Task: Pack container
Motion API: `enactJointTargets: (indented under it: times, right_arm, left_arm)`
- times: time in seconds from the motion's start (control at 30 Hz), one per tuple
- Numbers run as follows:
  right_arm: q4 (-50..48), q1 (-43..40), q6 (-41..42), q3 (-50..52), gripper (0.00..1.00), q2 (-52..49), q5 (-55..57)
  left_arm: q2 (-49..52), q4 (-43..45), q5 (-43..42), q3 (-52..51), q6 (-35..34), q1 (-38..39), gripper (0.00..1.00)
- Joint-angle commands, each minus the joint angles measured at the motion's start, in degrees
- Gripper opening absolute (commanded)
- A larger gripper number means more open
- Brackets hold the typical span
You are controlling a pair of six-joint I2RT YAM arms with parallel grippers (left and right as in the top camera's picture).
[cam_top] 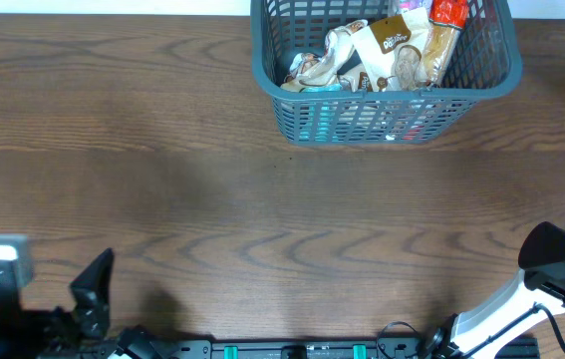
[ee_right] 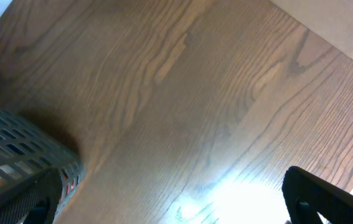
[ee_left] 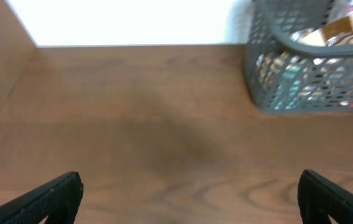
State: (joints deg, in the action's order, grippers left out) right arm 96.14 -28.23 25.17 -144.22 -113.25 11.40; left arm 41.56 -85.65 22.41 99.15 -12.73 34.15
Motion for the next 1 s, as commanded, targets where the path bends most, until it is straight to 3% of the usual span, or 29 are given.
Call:
enactJointTargets:
  times: [0.0, 0.13, 0.6, 0.97]
  right_arm:
    - [-0.1, -0.8, -0.6, 0.2, 0.99, 0.1, 0.6]
    - [-0.1, -0.8, -0.6, 0.2, 0.99, 0.1, 0.6]
    - [-0.1, -0.8, -0.6, 0.2, 0.99, 0.1, 0.6]
    - [-0.1, -0.8, -0.6, 0.2, 0.99, 0.1, 0.6]
  left_arm:
    - [-2.8, 5.5, -6.1, -4.5, 12.4, -2.8, 0.99]
    - [-9.2, 15.1, -11.4, -13.6, 17.3, -7.6, 0.99]
    - [-32.2, 42.4, -18.9, -51.6, 18.5, -20.0, 0.99]
    - [-40.0, 54.6, -23.8, -72.7, 18.7, -26.2, 0.99]
